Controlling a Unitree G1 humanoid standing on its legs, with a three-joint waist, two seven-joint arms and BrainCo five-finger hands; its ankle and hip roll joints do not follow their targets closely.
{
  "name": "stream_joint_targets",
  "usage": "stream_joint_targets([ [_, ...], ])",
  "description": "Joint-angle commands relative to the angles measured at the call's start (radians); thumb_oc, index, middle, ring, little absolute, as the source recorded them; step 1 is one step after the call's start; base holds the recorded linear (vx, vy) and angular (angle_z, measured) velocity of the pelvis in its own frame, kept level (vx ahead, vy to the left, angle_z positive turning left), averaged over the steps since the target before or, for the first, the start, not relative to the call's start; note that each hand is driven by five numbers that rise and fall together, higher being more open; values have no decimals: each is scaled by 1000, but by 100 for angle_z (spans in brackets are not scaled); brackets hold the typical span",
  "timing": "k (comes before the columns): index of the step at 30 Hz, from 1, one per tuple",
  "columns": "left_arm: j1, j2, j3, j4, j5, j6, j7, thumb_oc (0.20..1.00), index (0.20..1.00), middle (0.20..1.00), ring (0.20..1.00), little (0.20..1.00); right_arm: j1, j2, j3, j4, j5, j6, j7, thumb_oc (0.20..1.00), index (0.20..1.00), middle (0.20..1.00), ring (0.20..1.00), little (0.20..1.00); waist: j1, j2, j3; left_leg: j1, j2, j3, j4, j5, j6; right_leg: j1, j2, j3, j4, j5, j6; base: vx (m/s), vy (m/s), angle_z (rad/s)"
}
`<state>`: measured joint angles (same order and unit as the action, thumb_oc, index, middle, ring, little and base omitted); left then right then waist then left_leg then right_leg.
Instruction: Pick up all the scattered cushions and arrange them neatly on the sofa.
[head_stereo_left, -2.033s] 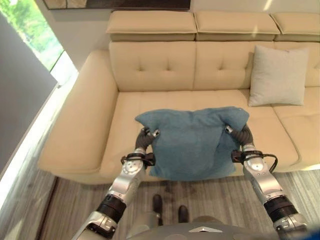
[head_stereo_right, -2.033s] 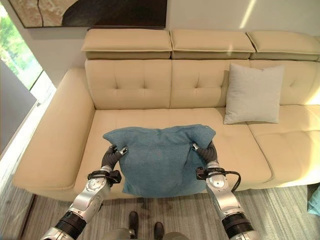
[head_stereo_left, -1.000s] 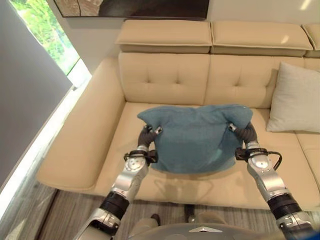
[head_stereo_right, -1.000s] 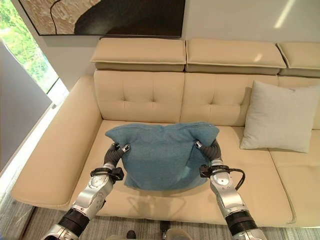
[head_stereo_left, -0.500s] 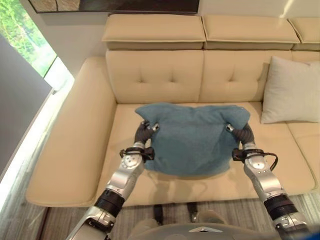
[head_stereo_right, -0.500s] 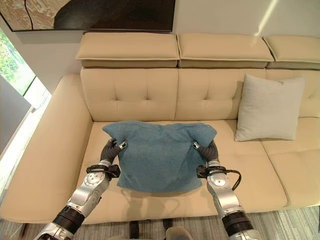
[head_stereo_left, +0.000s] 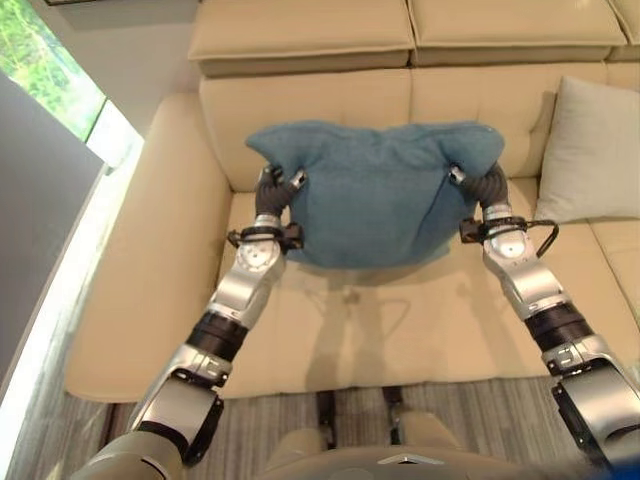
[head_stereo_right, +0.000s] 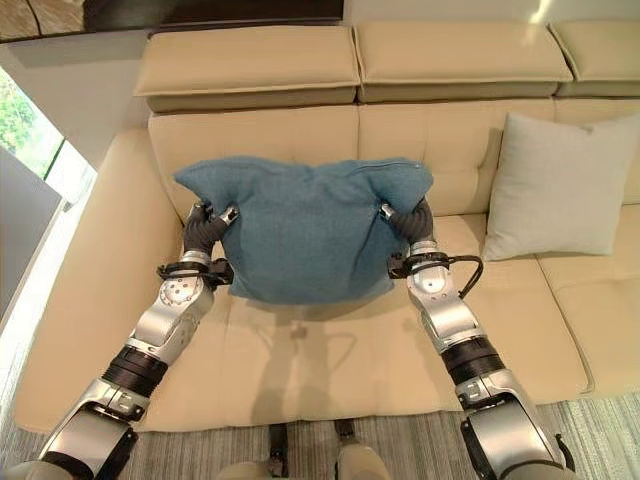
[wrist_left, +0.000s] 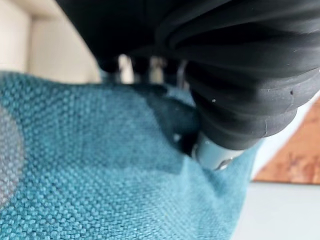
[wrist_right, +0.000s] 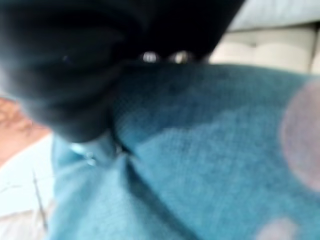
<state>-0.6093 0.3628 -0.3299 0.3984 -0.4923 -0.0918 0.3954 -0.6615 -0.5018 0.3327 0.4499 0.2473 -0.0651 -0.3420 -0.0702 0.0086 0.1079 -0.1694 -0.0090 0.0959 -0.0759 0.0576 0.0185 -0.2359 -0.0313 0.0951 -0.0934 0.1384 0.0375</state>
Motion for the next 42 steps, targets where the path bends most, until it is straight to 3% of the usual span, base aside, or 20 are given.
stream_joint_targets([
  [1, -248, 18, -93, 44, -21, -121, 13, 200, 200, 200, 200, 200, -190, -6, 34, -11, 22, -86, -17, 200, 200, 200, 200, 200, 5, -9, -41, -18, 42, -45, -11, 7, -95, -4, -25, -4, 9, -46, 115, -101, -20, 6],
  [9, -449, 106, -127, 175, -46, -147, 31, 200, 200, 200, 200, 200, -384, -53, 96, 114, 43, -97, -51, 200, 200, 200, 200, 200, 7, -8, -58, -174, 42, -72, -11, 51, -116, -154, -23, -11, 6, -3, 124, -25, -11, 2],
  [15, -449, 94, -131, 187, -36, -149, 29, 200, 200, 200, 200, 200, -408, -47, 101, 151, 42, -102, -53, 200, 200, 200, 200, 200, 19, -12, -48, -218, 35, -84, -11, 64, -121, -195, -21, -17, 6, 7, 131, -10, -8, 4],
  [20, -509, 88, -165, 271, -26, -150, 28, 200, 200, 200, 200, 200, -481, -71, 186, 275, -45, -81, -54, 200, 200, 200, 200, 200, 21, -3, -44, -293, 27, -102, -11, 88, -139, -265, -25, -39, 6, 22, 133, -35, -25, 15],
  [21, -522, 90, -169, 292, -23, -152, 32, 896, 896, 896, 896, 896, -496, -76, 200, 304, -53, -79, -56, 507, 507, 507, 507, 507, 20, -2, -45, -303, 25, -104, -11, 91, -141, -274, -26, -40, 6, 26, 134, -20, -28, 11],
  [22, -538, 92, -177, 313, -19, -150, 34, 1000, 1000, 1000, 1000, 1000, -511, -85, 220, 334, -67, -71, -55, 780, 780, 780, 780, 780, 20, -1, -43, -303, 26, -105, -11, 90, -143, -273, -26, -43, 6, 24, 134, -26, -24, 11],
  [23, -559, 93, -186, 342, -15, -148, 36, 1000, 1000, 1000, 1000, 1000, -533, -96, 245, 372, -91, -61, -55, 1000, 1000, 1000, 1000, 1000, 19, -1, -42, -313, 24, -107, -11, 96, -145, -281, -28, -46, 6, 29, 135, -25, -13, 13],
  [26, -636, 140, -212, 439, -8, -138, 42, 1000, 1000, 1000, 1000, 1000, -601, -133, 290, 503, -124, -26, -72, 1000, 1000, 1000, 1000, 1000, 22, 2, -25, -316, 22, -111, -11, 97, -147, -286, -28, -51, 6, 32, 136, -26, 3, 8],
  [30, -642, 193, -217, 476, 17, -123, 32, 1000, 1000, 1000, 1000, 1000, -595, -160, 273, 535, -95, -18, -70, 1000, 1000, 1000, 1000, 1000, 22, 3, -24, -315, 19, -111, -11, 99, -144, -289, -28, -49, 6, 36, 137, -6, 8, -5],
  [31, -642, 236, -214, 510, 48, -113, 29, 1000, 1000, 1000, 1000, 1000, -595, -205, 272, 560, -94, -17, -59, 1000, 1000, 1000, 1000, 1000, 21, 3, -26, -299, 21, -108, -11, 90, -144, -275, -28, -49, 6, 31, 137, -6, 9, -6],
  [36, -619, 297, -187, 531, 45, -108, 23, 1000, 1000, 1000, 1000, 1000, -558, -271, 238, 574, -72, -16, -58, 1000, 1000, 1000, 1000, 1000, 18, 2, -35, -283, 25, -106, -11, 88, -144, -262, -28, -52, 6, 27, 135, -2, 0, -1],
  [39, -510, 349, -117, 466, 36, -114, 7, 1000, 1000, 1000, 1000, 1000, -433, -349, 160, 534, -62, -18, -41, 1000, 1000, 1000, 1000, 1000, 15, 0, -51, -235, 30, -102, -11, 73, -143, -220, -28, -55, 6, 12, 135, 50, -15, 2],
  [42, -204, 329, 29, 228, 3, -128, -45, 1000, 1000, 1000, 1000, 1000, -100, -352, -28, 339, -56, -24, 26, 1000, 1000, 1000, 1000, 1000, 12, -4, -69, -114, 35, -95, -11, 41, -146, -108, -24, -66, 6, -28, 130, 159, -29, -3],
])
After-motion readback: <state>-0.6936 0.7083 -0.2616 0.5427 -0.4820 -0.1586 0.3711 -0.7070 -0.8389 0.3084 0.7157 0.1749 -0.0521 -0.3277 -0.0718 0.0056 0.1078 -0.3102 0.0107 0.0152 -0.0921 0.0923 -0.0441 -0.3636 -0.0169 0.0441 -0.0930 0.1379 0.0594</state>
